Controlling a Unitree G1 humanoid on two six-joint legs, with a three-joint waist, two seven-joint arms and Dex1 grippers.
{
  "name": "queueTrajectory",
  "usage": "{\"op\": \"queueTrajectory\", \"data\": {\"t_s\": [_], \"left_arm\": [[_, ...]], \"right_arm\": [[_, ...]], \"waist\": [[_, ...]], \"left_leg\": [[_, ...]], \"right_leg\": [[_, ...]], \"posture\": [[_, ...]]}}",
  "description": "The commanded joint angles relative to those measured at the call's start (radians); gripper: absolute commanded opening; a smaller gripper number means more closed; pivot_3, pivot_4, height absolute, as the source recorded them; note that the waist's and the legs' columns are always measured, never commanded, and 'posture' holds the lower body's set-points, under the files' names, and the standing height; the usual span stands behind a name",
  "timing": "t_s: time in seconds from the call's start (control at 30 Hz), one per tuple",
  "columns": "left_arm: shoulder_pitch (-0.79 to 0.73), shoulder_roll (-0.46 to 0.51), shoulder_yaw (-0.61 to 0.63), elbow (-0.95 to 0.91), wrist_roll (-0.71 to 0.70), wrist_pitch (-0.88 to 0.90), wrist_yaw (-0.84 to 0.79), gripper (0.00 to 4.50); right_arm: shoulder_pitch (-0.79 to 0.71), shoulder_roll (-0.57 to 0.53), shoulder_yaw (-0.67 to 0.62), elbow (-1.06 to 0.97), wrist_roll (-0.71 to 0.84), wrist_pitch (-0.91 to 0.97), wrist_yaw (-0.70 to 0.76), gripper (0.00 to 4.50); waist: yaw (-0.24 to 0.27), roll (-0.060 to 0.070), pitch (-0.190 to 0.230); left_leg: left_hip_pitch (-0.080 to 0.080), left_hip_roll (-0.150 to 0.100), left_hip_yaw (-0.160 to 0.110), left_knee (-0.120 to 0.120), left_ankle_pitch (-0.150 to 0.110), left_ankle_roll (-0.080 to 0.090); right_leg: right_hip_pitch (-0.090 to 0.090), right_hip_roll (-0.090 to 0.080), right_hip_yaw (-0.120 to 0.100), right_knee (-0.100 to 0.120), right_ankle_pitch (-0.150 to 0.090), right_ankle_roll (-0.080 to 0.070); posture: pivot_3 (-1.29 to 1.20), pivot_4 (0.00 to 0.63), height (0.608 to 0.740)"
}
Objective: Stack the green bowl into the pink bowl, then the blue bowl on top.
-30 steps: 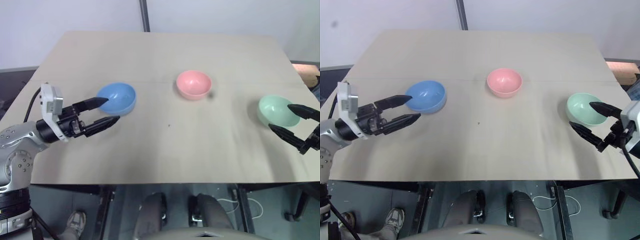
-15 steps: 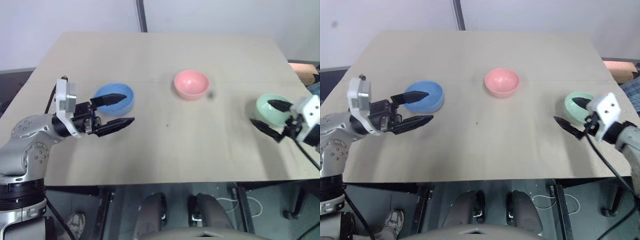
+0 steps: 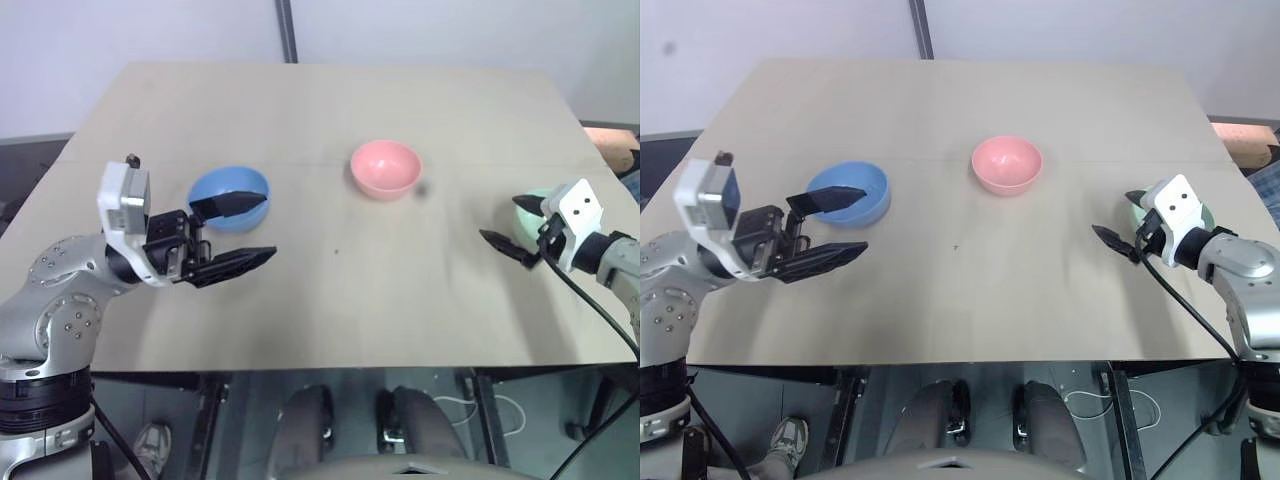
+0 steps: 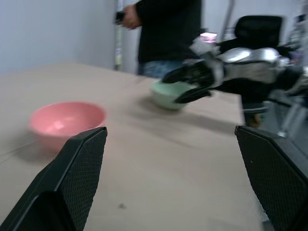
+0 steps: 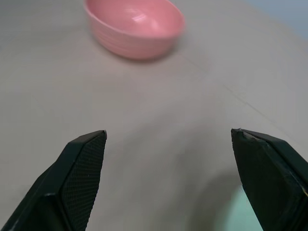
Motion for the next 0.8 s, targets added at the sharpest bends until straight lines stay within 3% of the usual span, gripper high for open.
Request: {"op": "queueTrajectory", "data": {"t_s": [0.03,0.17,0.27,0.4,0.57,0.8], "left_arm": [[-0.018,-0.001,-0.005,-0.017,0.086,-0.036,0.102,4.49],[-0.080,-0.008,-0.152,-0.070,0.365,-0.125,0.293,4.49],[-0.222,-0.019,-0.300,-0.082,0.553,-0.111,0.425,4.49],[-0.443,0.010,-0.553,0.001,0.805,-0.131,0.396,4.49],[-0.741,-0.120,-0.843,0.383,1.039,-0.315,0.264,4.49],[-1.005,-0.360,-0.975,0.921,1.216,-0.632,0.296,4.49]], "right_arm": [[-0.003,0.022,-0.013,-0.057,0.002,-0.036,-0.013,4.50],[-0.001,0.082,-0.066,-0.116,0.155,-0.088,0.086,4.50],[0.051,0.087,-0.101,-0.192,0.191,-0.103,0.100,4.50],[0.128,0.067,-0.103,-0.274,0.193,-0.091,0.106,4.50],[0.198,0.081,-0.166,-0.386,0.208,-0.058,0.029,4.50],[0.322,0.091,-0.280,-0.537,0.250,-0.014,-0.047,4.50]], "waist": [[0.000,0.000,0.000],[0.005,0.000,0.000],[0.024,-0.001,0.000],[0.031,-0.001,0.000],[0.025,0.000,0.000],[0.025,0.000,0.000]], "left_leg": [[0.000,0.000,0.000,0.000,0.000,0.000],[0.001,0.000,0.000,0.000,0.000,0.000],[-0.001,-0.001,-0.001,0.001,0.000,0.000],[-0.002,-0.001,-0.001,0.001,0.000,0.001],[-0.001,-0.001,0.001,0.002,0.000,0.000],[-0.003,0.000,0.001,0.005,0.000,0.001]], "right_leg": [[0.000,0.000,0.000,0.000,-0.001,0.001],[0.000,0.001,0.000,0.001,-0.001,0.002],[0.000,0.001,0.000,0.001,0.000,0.000],[0.001,0.001,0.000,-0.001,0.001,-0.001],[0.000,0.003,0.001,0.000,0.000,0.001],[-0.001,0.004,0.002,0.000,-0.001,0.002]], "posture": [[0.00,0.150,0.740],[0.00,0.150,0.740],[0.00,0.150,0.740],[0.00,0.150,0.740],[0.00,0.150,0.740],[0.00,0.150,0.740]]}}
